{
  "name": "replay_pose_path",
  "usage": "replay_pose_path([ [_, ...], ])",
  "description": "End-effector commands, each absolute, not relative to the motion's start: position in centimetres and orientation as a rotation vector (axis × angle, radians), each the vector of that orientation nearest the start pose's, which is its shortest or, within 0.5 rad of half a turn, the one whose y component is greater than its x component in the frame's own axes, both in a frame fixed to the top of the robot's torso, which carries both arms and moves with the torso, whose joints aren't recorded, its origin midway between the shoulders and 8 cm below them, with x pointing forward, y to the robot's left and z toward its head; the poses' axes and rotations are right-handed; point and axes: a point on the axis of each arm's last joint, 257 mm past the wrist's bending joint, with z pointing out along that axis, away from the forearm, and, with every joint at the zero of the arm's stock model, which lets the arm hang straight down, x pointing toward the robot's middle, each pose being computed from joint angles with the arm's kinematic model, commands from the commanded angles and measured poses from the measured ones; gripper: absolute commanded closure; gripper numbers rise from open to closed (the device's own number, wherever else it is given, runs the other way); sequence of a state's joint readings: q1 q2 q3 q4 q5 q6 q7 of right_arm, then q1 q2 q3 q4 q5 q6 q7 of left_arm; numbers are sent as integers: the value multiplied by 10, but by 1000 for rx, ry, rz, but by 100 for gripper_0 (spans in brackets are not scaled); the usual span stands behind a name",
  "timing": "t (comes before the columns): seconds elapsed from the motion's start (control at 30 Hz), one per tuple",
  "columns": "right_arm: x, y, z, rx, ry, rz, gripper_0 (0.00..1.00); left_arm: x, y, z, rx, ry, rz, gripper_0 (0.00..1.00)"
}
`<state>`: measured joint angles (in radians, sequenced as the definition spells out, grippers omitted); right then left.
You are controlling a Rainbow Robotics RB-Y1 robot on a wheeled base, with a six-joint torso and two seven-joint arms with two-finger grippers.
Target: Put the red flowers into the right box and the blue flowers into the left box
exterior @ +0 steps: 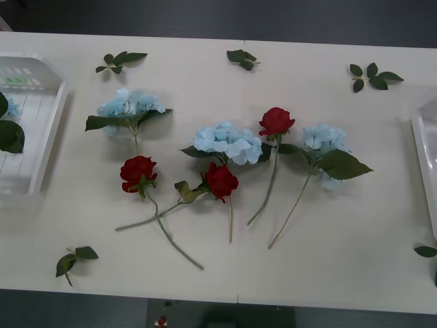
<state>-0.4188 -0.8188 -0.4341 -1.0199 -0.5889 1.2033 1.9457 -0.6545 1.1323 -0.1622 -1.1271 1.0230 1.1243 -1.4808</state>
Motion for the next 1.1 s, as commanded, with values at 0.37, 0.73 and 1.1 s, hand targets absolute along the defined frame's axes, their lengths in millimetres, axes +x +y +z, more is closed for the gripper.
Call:
replay_pose_path([
  [0.37,479,-624,-215,154,2505,-224,6,565,428,-76,-434,2338,-82,0],
  [0.73,470,-575,-175,21,2564,-118,2,575,347,-97,-443,2312,-180,0],
  [1.1,451,-507,-158,78,2626,186,3,580,302,-130,-398,2330,-204,0],
])
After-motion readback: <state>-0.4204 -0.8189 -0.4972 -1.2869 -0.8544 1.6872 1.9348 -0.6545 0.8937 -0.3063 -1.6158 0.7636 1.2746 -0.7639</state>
